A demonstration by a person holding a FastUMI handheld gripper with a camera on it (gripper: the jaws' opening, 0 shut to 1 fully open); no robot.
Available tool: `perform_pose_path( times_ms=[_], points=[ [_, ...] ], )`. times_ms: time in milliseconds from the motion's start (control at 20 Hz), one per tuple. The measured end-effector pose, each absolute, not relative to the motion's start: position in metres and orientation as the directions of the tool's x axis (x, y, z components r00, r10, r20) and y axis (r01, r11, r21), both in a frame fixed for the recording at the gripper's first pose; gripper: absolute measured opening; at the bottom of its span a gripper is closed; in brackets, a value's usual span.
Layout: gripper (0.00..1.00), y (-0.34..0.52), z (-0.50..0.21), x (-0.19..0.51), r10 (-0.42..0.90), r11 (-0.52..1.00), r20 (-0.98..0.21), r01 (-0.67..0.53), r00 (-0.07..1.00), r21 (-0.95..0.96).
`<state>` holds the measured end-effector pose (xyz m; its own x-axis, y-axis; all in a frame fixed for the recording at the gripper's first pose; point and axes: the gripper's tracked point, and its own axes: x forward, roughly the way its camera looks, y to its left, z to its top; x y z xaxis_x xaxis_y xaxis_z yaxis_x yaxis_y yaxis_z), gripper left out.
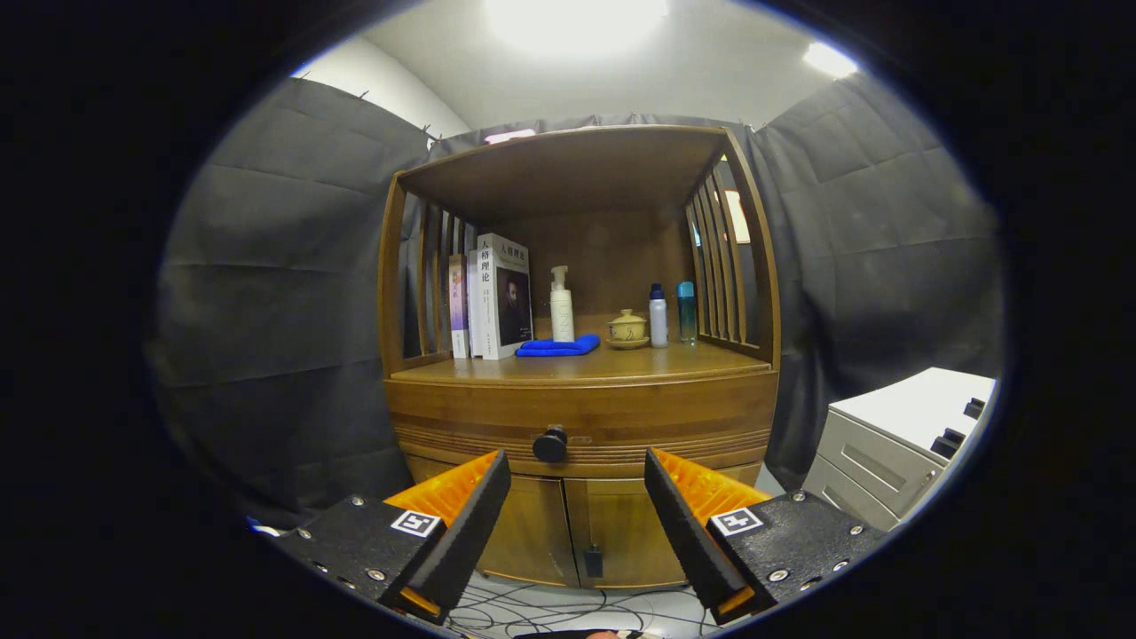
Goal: Pull open the drawer, take out the items inside it, and place them on the countertop above the cabinet.
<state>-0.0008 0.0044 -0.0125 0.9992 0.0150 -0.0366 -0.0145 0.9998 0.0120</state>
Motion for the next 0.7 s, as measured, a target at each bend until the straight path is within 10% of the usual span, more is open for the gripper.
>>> perform_pose_path(
  times_ms=[700],
  points=[
    [0.95,0.019,-0.016,0.040,0.030,0.999,-0.064,-0.028,0.997,0.028]
  ],
)
